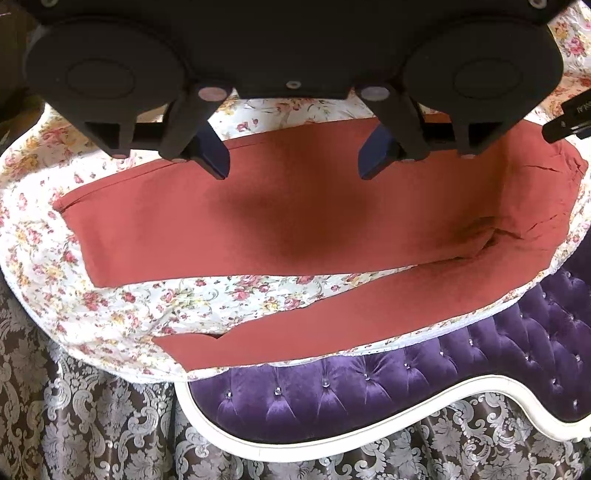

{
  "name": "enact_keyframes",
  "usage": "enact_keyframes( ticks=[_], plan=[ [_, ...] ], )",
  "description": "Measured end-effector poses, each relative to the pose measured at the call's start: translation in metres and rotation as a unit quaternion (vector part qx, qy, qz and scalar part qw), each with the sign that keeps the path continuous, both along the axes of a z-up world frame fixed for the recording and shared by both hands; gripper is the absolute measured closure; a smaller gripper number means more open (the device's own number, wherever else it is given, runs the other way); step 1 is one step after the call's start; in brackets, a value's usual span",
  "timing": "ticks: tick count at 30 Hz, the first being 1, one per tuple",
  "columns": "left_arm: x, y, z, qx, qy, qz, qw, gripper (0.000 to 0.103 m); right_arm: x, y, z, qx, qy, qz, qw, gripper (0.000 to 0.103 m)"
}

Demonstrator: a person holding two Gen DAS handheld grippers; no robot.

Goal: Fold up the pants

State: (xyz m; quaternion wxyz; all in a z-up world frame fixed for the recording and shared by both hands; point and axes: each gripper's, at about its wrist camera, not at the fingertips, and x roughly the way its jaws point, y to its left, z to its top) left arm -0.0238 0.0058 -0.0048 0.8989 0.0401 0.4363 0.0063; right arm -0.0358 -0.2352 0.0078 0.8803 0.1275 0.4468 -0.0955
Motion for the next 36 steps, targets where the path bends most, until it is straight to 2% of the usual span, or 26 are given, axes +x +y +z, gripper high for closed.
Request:
enact_keyframes(
  ticks=[11, 20, 27, 29, 31, 36],
  plan=[
    [0.030, -0.003, -0.015, 0.007, 0.025, 0.000, 0.9997, 0.046, 0.025, -0.007, -0.012, 0.005, 0.003, 0.003, 1.000, 0.033],
    [0.067, -0.008, -0.025, 0.015, 0.033, -0.001, 0.9993, 0.046, 0.053, -0.028, -0.027, 0.045, -0.019, -0.006, 0.999, 0.033],
    [0.100, -0.010, -0.037, 0.014, 0.043, -0.014, 0.9989, 0.046, 0.087, -0.029, -0.037, -0.015, 0.011, 0.037, 0.999, 0.033],
    [0.110, -0.012, -0.042, 0.016, 0.045, -0.017, 0.9987, 0.046, 0.097, -0.031, -0.039, -0.034, 0.016, 0.054, 0.998, 0.041],
    [0.120, -0.012, -0.046, 0.016, 0.051, -0.020, 0.9984, 0.046, 0.109, -0.032, -0.042, -0.057, 0.024, 0.069, 0.996, 0.055],
    [0.145, -0.011, -0.054, 0.020, 0.054, -0.027, 0.9980, 0.046, 0.147, -0.041, -0.038, -0.086, -0.002, 0.095, 0.992, 0.055]
  ],
)
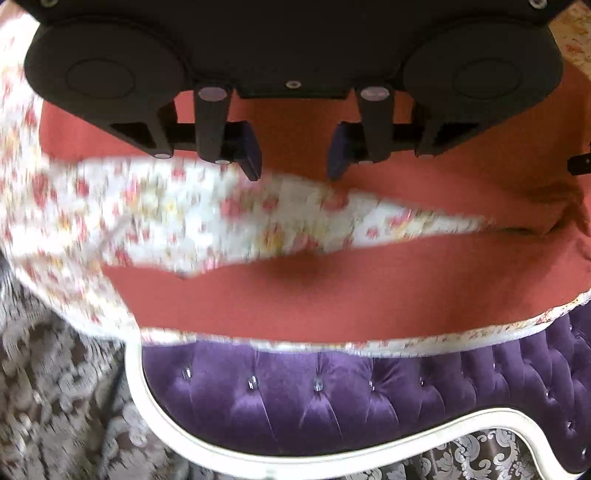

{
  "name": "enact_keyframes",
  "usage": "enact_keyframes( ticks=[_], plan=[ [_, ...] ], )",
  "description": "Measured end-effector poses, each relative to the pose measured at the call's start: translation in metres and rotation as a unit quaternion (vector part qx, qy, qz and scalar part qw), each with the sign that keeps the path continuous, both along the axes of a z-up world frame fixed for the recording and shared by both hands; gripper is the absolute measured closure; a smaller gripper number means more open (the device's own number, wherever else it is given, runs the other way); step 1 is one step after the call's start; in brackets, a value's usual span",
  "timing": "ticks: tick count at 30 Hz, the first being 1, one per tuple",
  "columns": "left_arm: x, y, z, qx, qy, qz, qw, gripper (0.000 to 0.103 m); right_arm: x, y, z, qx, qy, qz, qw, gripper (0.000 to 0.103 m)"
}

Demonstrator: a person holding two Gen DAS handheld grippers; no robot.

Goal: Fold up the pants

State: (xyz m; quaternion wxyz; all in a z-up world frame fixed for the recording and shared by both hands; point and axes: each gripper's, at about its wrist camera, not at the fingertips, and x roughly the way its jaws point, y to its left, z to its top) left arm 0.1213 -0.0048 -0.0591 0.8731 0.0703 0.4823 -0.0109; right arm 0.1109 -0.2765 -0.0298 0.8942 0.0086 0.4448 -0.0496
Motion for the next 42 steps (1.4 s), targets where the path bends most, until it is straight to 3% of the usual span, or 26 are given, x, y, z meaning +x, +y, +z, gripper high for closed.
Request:
enact_keyframes(
  ticks=[4, 7, 12, 17, 26, 32, 33, 34, 35, 36, 42],
  plan=[
    [0.019, 0.003, -0.003, 0.005, -0.003, 0.000, 1.0000, 0.046, 0.040, -0.006, 0.006, 0.005, -0.041, 0.040, 0.998, 0.054],
    [0.032, 0.007, -0.006, 0.006, -0.002, 0.002, 1.0000, 0.046, 0.073, -0.013, 0.005, 0.044, -0.093, 0.102, 0.990, 0.050],
    [0.050, 0.012, -0.019, 0.004, 0.016, 0.002, 0.9999, 0.046, 0.144, 0.000, -0.013, 0.015, -0.077, 0.147, 0.986, 0.046],
    [0.056, 0.016, -0.028, 0.001, 0.022, -0.002, 0.9998, 0.044, 0.195, 0.020, -0.045, -0.038, -0.051, 0.231, 0.971, 0.046],
    [0.059, 0.020, -0.029, -0.006, 0.020, -0.013, 0.9997, 0.039, 0.251, 0.028, -0.071, -0.050, 0.003, 0.348, 0.936, 0.049],
    [0.060, 0.018, -0.029, -0.003, 0.018, -0.013, 0.9998, 0.037, 0.275, 0.027, -0.074, -0.001, 0.047, 0.388, 0.920, 0.046],
    [0.060, 0.018, -0.030, -0.004, 0.017, -0.013, 0.9998, 0.037, 0.278, 0.025, -0.074, 0.020, 0.056, 0.387, 0.920, 0.047],
    [0.060, 0.019, -0.030, -0.006, 0.017, -0.012, 0.9998, 0.037, 0.280, 0.023, -0.073, 0.036, 0.060, 0.385, 0.920, 0.058],
    [0.060, 0.019, -0.030, -0.008, 0.016, -0.011, 0.9998, 0.037, 0.281, 0.022, -0.073, 0.055, 0.062, 0.382, 0.920, 0.070],
    [0.061, 0.020, -0.030, -0.010, 0.016, -0.011, 0.9998, 0.037, 0.279, 0.020, -0.071, 0.070, 0.061, 0.376, 0.922, 0.093],
    [0.061, 0.023, -0.020, -0.028, 0.017, -0.007, 0.9994, 0.038, 0.222, 0.022, -0.041, 0.058, -0.010, 0.379, 0.923, 0.093]
  ],
)
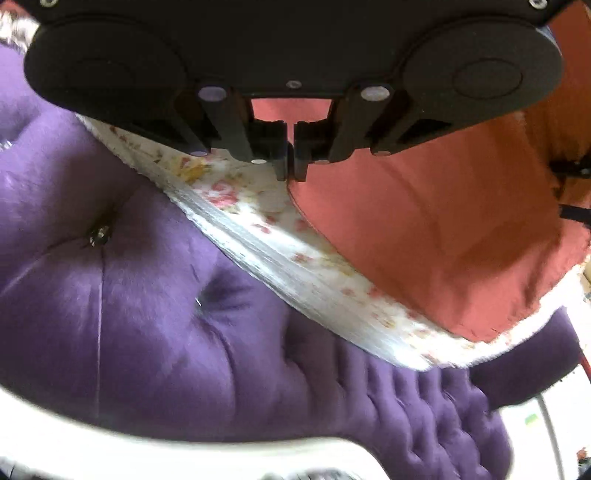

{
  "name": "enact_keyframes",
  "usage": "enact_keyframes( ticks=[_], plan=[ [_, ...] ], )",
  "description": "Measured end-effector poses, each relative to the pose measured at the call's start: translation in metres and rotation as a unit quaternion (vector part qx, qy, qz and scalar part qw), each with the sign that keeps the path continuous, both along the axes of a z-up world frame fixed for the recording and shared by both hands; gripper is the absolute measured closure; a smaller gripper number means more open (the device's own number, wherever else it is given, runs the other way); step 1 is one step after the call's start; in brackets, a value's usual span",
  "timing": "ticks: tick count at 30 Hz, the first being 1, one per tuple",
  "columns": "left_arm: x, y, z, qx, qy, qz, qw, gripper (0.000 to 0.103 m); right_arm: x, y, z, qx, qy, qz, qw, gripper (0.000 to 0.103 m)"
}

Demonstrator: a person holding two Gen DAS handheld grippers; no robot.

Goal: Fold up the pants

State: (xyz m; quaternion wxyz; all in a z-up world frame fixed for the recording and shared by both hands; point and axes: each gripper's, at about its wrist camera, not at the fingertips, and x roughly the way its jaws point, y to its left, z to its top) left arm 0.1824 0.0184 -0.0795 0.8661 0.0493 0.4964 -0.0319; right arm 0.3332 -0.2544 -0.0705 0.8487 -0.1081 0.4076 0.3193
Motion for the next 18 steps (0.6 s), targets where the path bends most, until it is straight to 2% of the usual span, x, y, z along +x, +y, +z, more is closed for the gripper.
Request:
enact_keyframes(
  ticks=[6, 11, 15, 18],
  plan=[
    [0.007, 0.003, 0.028, -0.066, -0.014, 0.007, 0.9977, 0.037, -0.094, 0.010, 0.041, 0.000, -0.062, 0.000, 0.998, 0.093],
    [0.027, -0.006, 0.050, -0.110, -0.022, -0.001, 0.9937, 0.037, -0.151, 0.027, 0.034, -0.012, -0.076, -0.001, 0.997, 0.093],
    [0.053, -0.015, 0.054, -0.128, -0.011, -0.003, 0.9917, 0.037, -0.164, 0.037, 0.014, -0.024, -0.069, -0.013, 0.997, 0.093],
    [0.072, -0.019, 0.048, -0.145, 0.019, 0.003, 0.9892, 0.037, -0.160, 0.036, 0.007, -0.019, -0.065, -0.026, 0.997, 0.093]
  ],
)
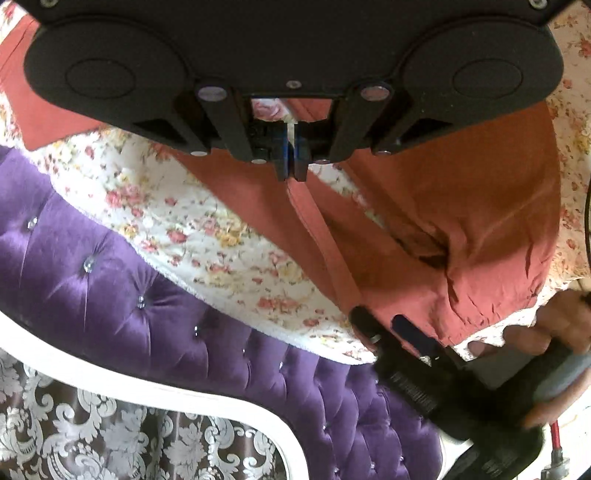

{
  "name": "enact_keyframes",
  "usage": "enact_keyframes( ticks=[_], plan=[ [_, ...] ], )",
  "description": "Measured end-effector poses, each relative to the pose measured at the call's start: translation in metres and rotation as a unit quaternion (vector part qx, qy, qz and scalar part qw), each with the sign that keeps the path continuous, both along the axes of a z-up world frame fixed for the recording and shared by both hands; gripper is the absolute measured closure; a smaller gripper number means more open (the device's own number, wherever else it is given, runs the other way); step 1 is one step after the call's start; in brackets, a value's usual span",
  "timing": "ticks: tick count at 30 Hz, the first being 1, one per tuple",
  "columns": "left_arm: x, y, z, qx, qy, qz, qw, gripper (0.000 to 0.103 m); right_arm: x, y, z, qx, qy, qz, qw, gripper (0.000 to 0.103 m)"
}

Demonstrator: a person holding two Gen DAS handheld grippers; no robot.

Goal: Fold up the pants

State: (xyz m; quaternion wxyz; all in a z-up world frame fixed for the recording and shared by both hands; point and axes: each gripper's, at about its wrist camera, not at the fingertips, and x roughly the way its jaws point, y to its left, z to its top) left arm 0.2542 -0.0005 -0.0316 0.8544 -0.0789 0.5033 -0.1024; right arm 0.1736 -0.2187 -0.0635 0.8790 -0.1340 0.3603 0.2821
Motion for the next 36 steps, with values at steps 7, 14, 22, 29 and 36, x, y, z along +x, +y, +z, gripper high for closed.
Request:
enact_keyframes(
  ticks=[7, 14, 22, 29, 36],
  plan=[
    [0.024, 0.002, -0.018, -0.017, 0.041, 0.018, 0.9988, 0.037, -0.007, -0.001, 0.000, 0.009, -0.006, -0.008, 1.000, 0.093],
    [0.048, -0.002, -0.042, -0.011, 0.099, 0.043, 0.9941, 0.075, -0.010, 0.004, -0.006, -0.002, -0.012, -0.016, 1.000, 0.093],
    [-0.039, -0.003, 0.025, 0.003, 0.001, 0.010, 0.9999, 0.091, -0.072, 0.006, 0.034, -0.002, -0.075, -0.022, 0.997, 0.093],
    [-0.147, 0.009, 0.013, 0.030, -0.020, 0.008, 0.9993, 0.091, -0.139, 0.026, 0.022, -0.027, -0.058, -0.009, 0.998, 0.093],
    [-0.173, 0.016, -0.052, 0.038, 0.020, 0.024, 0.9988, 0.091, -0.152, 0.023, -0.011, 0.000, 0.017, -0.039, 0.999, 0.083]
  ],
)
